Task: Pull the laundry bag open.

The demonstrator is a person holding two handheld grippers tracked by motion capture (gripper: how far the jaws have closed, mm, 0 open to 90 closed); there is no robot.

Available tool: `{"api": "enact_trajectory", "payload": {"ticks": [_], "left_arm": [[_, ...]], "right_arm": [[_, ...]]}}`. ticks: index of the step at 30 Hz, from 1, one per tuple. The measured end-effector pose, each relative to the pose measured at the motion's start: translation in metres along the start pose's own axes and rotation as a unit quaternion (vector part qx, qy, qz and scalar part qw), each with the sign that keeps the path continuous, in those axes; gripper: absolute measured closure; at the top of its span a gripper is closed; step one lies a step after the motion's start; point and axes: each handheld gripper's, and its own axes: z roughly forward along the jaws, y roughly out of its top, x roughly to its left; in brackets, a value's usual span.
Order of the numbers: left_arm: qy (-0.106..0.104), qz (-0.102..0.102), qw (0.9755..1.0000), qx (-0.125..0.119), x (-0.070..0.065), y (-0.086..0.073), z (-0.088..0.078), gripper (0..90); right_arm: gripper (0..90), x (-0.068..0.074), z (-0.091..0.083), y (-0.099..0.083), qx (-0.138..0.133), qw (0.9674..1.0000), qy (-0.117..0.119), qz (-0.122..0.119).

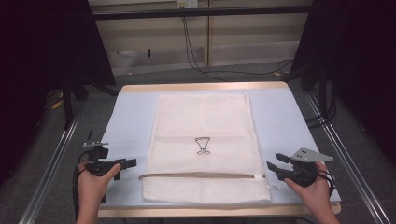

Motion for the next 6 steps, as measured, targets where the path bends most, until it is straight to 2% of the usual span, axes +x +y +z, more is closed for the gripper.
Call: {"api": "enact_trajectory", "payload": {"ticks": [1, 3, 4, 5, 6], "left_arm": [[0.005, 0.002, 1.0, -0.001, 0.0004, -0.0001, 0.0013, 28.2], [0.018, 0.022, 0.9996, 0.004, 0.002, -0.0003, 0.0031, 25.8], [0.022, 0.019, 0.9996, -0.004, 0.0012, -0.0005, 0.005, 23.3], [0.025, 0.038, 0.999, 0.003, 0.0032, 0.0002, 0.0049, 21.4], [0.031, 0.041, 0.9987, 0.002, 0.0033, 0.0003, 0.0056, 21.1]], "right_arm": [[38.1, -0.0012, 0.0004, -0.0005, -0.001, 1.0, -0.004, -0.001], [33.0, -0.0033, 0.0013, -0.0014, 0.007, 0.9999, -0.01, 0.002], [30.6, -0.0041, 0.0019, -0.0016, 0.008, 0.9998, -0.015, 0.003], [29.9, -0.0045, 0.0023, -0.0019, 0.007, 0.9998, -0.017, 0.002], [28.2, -0.005, 0.0026, -0.0021, 0.008, 0.9998, -0.016, 0.0]]}}
